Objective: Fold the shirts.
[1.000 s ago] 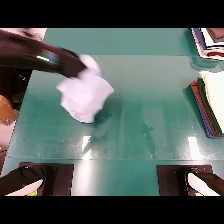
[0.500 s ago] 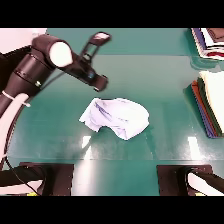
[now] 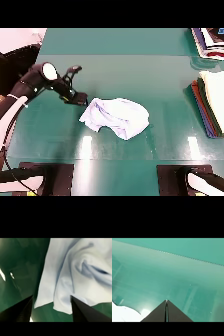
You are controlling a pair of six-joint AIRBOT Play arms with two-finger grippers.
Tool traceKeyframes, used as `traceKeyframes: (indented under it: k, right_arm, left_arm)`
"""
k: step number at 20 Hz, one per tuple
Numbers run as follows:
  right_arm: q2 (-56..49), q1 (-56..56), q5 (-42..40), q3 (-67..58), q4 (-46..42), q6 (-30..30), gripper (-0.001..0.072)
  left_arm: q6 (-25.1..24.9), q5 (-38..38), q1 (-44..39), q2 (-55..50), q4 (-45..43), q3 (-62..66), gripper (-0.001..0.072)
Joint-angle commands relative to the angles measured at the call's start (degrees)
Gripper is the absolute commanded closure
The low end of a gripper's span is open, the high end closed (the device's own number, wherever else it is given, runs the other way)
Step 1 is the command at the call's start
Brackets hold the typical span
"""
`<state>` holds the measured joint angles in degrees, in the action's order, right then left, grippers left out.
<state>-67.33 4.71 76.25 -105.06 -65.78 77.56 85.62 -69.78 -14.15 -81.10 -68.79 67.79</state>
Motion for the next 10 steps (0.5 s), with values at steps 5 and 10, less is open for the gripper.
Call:
traceKeyframes:
  k: [5,10]
  right_arm:
    - [-0.1,0.4,-0.2,0.0,-0.2,0.0,0.0696]
    - [-0.1,0.1,3.1,0.1,-0.3,0.1,0.0696]
  left_arm:
    - [-3.6,8.9,-2.5,-0.1,7.5,-11.6,0.0169]
    - [-3.2,9.7,-3.2,0.1,7.7,-10.4,0.0683]
